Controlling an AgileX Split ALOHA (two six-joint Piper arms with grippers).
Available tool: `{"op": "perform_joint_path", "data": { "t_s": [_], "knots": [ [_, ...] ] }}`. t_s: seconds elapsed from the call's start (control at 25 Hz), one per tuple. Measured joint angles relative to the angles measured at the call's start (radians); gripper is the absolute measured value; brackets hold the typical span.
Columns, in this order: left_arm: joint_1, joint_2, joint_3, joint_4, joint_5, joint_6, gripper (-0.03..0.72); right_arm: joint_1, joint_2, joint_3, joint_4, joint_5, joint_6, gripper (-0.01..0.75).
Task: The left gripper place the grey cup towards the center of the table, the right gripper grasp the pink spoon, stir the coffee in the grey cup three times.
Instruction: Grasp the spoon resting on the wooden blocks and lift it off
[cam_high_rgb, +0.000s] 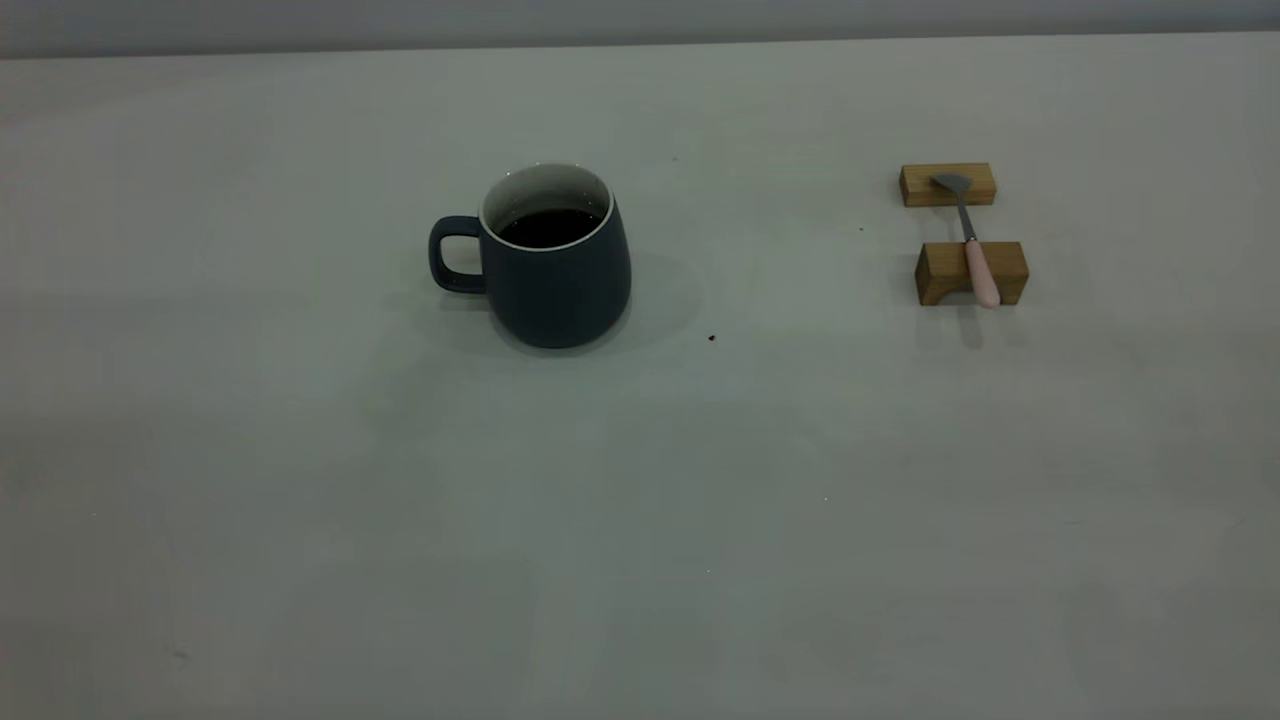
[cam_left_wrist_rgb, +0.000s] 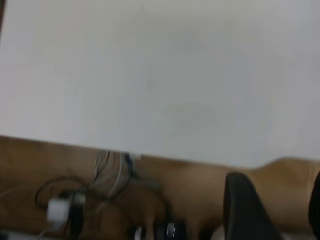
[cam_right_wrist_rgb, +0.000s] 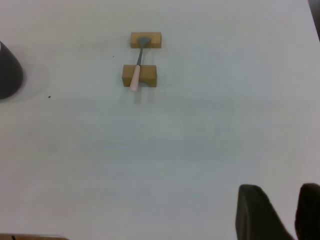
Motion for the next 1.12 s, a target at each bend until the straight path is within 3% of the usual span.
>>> {"op": "perform_joint_path", "data": {
  "t_s": [0.52,1.12],
  "knots": [
    [0.005,-0.347,0.024,-0.012,0.041,-0.002,0.388,0.000,0.000,0.000,0.000,0.000,0.000,0.238],
    [0.000,-0.361,0.024,-0.045,0.045,0.014,0.388,0.000,0.000,0.000,0.000,0.000,0.000,0.238]
  ]
}}
